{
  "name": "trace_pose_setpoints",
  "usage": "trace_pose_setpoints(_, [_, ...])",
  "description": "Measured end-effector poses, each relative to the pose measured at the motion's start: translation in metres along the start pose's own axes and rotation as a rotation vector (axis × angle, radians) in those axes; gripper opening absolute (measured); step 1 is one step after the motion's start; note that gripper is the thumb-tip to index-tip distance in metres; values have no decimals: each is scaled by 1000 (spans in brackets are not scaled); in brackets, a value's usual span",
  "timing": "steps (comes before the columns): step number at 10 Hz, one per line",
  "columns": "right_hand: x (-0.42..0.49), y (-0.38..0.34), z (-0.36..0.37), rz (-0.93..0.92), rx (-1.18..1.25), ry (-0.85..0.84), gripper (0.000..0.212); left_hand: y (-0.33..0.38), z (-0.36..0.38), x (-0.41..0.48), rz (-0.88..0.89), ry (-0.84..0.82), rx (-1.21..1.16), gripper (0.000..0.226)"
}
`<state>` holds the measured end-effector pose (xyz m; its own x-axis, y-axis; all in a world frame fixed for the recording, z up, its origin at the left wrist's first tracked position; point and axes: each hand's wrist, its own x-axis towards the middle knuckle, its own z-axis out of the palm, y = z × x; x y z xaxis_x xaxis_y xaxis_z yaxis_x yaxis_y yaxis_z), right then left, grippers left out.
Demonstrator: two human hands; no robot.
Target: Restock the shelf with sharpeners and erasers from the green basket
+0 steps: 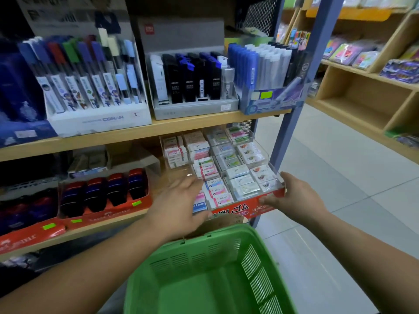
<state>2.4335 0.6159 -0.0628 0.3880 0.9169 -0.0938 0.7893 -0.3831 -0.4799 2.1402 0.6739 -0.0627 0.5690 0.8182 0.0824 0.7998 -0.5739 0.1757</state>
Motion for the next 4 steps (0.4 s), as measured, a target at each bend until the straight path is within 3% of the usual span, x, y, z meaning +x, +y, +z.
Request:
trace_pose_setpoints(2, [-20,-19,-20,28,-83,55,73,-8,-18,-16,18,56,-55,88])
trace_pose_setpoints(4, [-50,-47,-29,-62,28,146,75,-16,-53,-40,6,129,-177,65])
